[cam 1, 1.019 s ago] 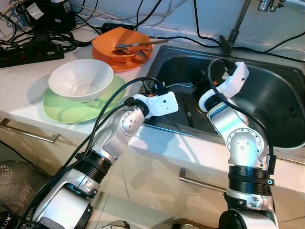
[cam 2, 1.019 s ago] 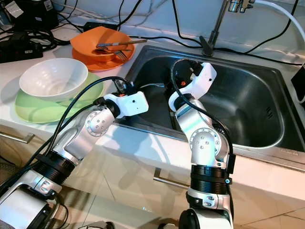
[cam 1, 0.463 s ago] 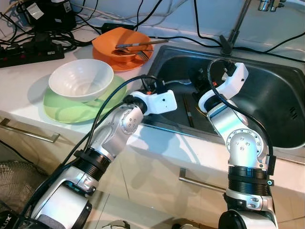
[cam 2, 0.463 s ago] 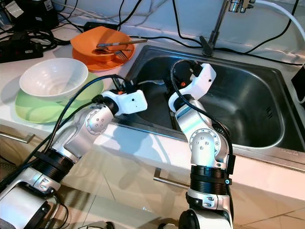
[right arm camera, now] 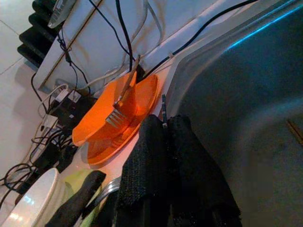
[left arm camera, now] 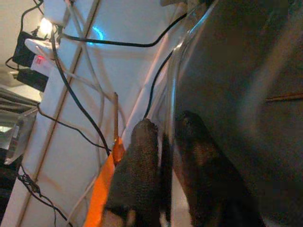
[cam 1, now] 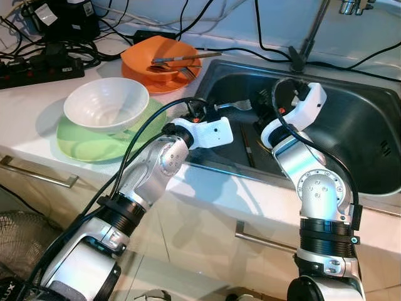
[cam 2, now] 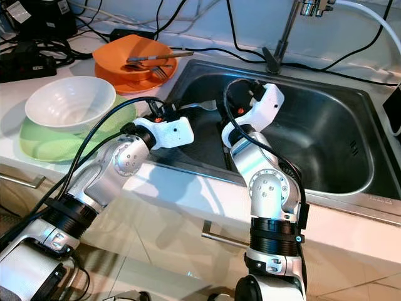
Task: Kitchen organization
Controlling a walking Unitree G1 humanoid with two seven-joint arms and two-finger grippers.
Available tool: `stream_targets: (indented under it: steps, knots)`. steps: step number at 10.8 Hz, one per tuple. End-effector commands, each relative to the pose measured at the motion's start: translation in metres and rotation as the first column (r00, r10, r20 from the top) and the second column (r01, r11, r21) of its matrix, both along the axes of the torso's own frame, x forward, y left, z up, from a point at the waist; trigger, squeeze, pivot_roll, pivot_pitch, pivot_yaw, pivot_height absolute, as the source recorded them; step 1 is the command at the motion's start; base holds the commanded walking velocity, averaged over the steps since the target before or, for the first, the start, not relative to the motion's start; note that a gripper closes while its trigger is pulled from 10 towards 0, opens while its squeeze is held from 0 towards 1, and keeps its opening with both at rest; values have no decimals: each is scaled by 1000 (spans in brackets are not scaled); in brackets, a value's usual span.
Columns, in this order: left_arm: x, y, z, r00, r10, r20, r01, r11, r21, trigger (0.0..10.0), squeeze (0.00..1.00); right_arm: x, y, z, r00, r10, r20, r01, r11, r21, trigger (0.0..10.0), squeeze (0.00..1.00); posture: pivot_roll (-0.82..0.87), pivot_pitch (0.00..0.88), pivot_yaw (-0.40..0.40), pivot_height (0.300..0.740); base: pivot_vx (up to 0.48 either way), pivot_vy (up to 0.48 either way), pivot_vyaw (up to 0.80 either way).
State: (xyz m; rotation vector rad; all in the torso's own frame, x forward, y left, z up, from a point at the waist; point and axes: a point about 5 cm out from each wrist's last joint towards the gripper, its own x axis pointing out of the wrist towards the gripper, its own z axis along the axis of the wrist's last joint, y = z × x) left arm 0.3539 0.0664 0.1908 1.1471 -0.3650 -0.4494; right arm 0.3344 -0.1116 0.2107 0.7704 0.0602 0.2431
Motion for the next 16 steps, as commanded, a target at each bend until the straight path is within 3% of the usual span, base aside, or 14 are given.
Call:
stream_targets:
  steps: [1,7,8,9,10,11,12,13,14,15,16]
  knots:
    - [0,-2,3,1000,-9,16,9,1000,4,10000,1000,0,2,4,1000,9,21,-9,1000,9,0,0,50,63,-19,740,0,0,0]
    - [-3,-6,3,999,-41,17,41,999,-8,10000,1000,12,-32,3,969,-242,-39,245,964,104,0,0,54,61,-20,740,0,0,0]
    - [-4,-6,1,999,-41,-19,39,996,-81,10000,0,16,-50,1,931,-365,-27,366,931,17,0,0,52,60,-19,740,0,0,0]
    - [-4,-6,0,997,-41,-66,28,981,-191,10000,0,17,-62,2,897,-441,36,441,889,-124,6118,0,52,60,-19,740,0,0,0]
    - [-5,-4,1,990,-44,-133,-9,926,-377,10000,0,20,-74,1,865,-496,75,500,840,-209,10000,0,52,61,-23,740,0,0,0]
    - [-4,-1,3,986,-46,-162,-35,886,-461,10000,0,21,-84,-3,837,-540,93,544,798,-259,10000,0,51,61,-24,740,0,0,0]
    - [-3,10,3,976,-54,-209,-86,793,-603,10000,0,23,-94,-12,806,-566,172,582,706,-405,10000,0,55,62,-23,740,0,0,0]
    - [-3,16,3,971,-61,-229,-111,739,-664,10000,0,24,-96,-17,809,-555,195,576,681,-451,10000,0,55,63,-23,740,0,0,0]
    - [-4,19,2,967,-73,-245,-122,709,-695,10000,0,25,-96,-21,813,-545,205,569,669,-478,10000,0,54,63,-20,740,0,0,0]
    - [-6,18,-3,952,-120,-283,-145,638,-757,10000,0,27,-96,-29,825,-517,229,548,631,-550,10000,0,51,61,-21,740,0,0,0]
    - [-8,15,-8,934,-166,-316,-161,595,-788,10000,0,28,-96,-37,835,-500,232,529,609,-592,10000,0,51,58,-22,740,0,0,0]
